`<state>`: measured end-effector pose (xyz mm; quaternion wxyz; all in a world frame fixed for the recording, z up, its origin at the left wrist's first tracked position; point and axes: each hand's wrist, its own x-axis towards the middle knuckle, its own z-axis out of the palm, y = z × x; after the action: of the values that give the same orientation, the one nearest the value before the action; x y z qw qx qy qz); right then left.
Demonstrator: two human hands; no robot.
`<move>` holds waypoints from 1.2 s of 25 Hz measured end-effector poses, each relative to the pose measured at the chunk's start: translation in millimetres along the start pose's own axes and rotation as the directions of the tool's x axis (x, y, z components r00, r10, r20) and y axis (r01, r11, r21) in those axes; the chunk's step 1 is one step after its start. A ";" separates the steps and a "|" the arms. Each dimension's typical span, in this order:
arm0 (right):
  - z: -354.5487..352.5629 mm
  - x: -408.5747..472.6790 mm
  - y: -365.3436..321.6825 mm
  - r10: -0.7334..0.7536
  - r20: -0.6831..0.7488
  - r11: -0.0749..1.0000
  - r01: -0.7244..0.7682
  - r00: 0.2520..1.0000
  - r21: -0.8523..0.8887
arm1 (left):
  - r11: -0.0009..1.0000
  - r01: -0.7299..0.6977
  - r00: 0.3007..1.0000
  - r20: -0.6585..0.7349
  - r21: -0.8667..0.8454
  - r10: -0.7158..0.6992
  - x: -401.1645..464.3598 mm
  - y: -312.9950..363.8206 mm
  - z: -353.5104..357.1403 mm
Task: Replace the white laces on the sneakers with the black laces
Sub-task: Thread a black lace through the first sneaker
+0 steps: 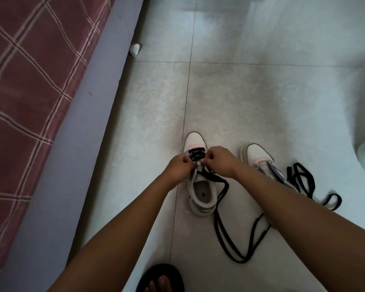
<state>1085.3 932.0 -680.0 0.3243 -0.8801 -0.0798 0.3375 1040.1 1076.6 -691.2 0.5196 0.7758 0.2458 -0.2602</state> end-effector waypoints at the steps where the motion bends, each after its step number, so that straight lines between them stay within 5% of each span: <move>1: -0.7 -0.8 3.6 0.057 0.073 0.973 -0.072 0.996 0.219 | 0.996 0.051 0.999 0.019 -0.067 -0.050 0.6 -0.6 -1.3; 3: 0.3 -4.2 13.9 0.111 0.228 0.775 -0.228 0.967 0.589 | 0.981 0.114 0.991 0.085 -0.155 -0.101 0.6 -2.9 -3.7; 7: 12.0 -10.9 36.9 0.101 0.298 0.422 -0.312 0.949 0.851 | 0.945 0.124 0.979 0.192 -0.301 -0.068 -3.3 -12.4 -1.2; 15: 20.5 -21.2 44.3 0.165 0.173 0.462 -0.231 0.971 0.856 | 0.953 0.054 0.997 0.077 -0.299 -0.032 -10.0 -26.3 4.7; 20: 29.0 -20.6 37.9 0.183 0.312 0.157 -0.341 0.932 0.927 | 0.917 0.113 0.993 0.072 -0.384 -0.092 -12.7 -28.8 11.8; 22: 32.5 -20.7 36.4 0.262 0.235 0.262 -0.304 0.936 0.916 | 0.958 0.063 0.997 -0.031 -0.281 -0.074 -18.0 -26.4 16.1; 25: 32.8 -30.0 39.2 0.373 0.019 0.586 -0.251 0.928 0.770 | 0.994 -0.044 0.982 -0.186 -0.095 0.026 -37.0 -29.1 22.7; 30: 24.7 -63.5 29.8 0.193 0.038 0.972 -0.196 0.980 0.126 | 0.934 -0.132 0.983 -0.081 0.332 0.167 -74.9 -42.7 51.6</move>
<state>1018.8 898.8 -678.0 0.3450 -0.8565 0.0249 0.3832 948.9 1034.6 -687.6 0.3888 0.8802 0.1676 -0.2144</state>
